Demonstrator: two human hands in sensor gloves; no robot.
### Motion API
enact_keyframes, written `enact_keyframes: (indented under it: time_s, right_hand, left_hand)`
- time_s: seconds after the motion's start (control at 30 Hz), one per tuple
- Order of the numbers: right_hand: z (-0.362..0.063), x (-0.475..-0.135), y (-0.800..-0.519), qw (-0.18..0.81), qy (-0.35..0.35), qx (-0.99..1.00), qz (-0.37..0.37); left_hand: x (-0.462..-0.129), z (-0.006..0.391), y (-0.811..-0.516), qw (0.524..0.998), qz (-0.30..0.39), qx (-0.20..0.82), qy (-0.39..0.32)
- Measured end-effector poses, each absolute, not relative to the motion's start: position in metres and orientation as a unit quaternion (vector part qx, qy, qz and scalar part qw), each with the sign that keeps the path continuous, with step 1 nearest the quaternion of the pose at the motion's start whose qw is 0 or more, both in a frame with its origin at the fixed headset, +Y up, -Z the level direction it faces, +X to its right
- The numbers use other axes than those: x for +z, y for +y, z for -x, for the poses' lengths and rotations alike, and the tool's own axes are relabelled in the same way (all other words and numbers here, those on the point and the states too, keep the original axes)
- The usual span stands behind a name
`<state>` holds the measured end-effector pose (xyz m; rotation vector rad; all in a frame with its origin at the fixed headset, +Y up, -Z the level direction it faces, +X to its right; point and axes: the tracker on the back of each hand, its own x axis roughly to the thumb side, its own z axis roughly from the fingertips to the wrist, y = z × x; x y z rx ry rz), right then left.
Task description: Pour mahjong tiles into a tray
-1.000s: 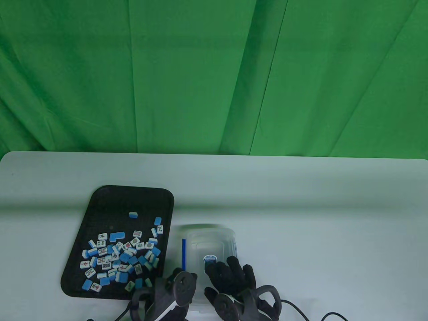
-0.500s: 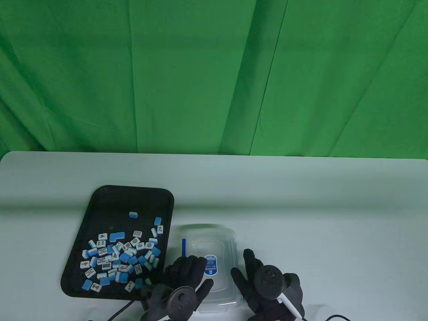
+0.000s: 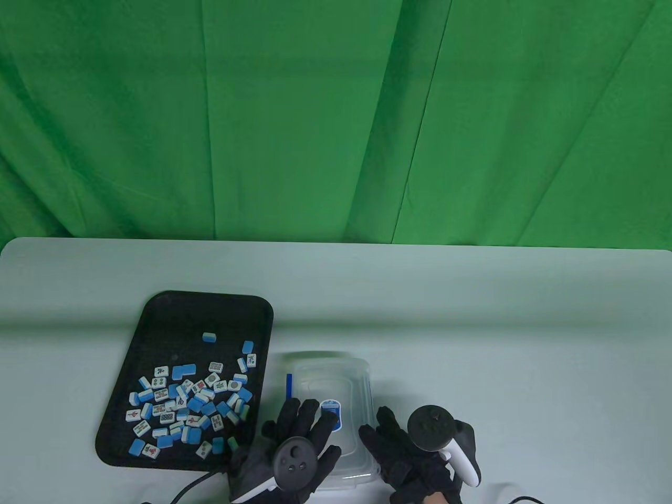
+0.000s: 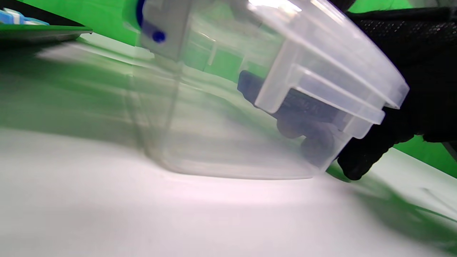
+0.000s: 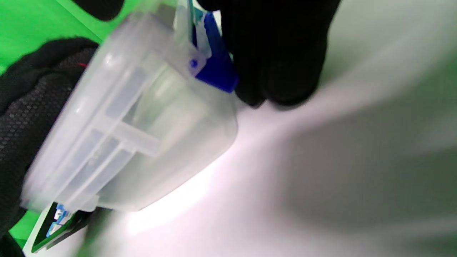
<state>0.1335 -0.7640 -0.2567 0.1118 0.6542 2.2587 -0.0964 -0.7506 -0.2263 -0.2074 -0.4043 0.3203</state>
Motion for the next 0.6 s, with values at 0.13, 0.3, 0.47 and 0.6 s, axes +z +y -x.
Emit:
enact_keyframes:
  time_s: [0.13,0.3,0.47,0.6]
  right_hand:
    - [-0.1329,-0.2580,-0.7665,0.388,0.263,0.882,-0.047]
    - [-0.1319,-0.2592,-0.7676,0.379,0.265,0.885,-0.048]
    - [-0.1301,-0.2587,-0.7655,0.354,0.252,0.899,-0.047]
    - [-0.1296,-0.2587,-0.7641,0.337,0.243,0.908,-0.044]
  left_hand:
    - [-0.2263,0.0962,-0.7504,0.961,0.106,0.163,-0.197]
    - [-0.2264,0.0955,-0.7501,0.962,0.106,0.163,-0.194]
    - [-0.2268,0.0952,-0.7500,0.962,0.104,0.163,-0.193]
    - [-0.2271,0.0950,-0.7500,0.962,0.103,0.163,-0.192]
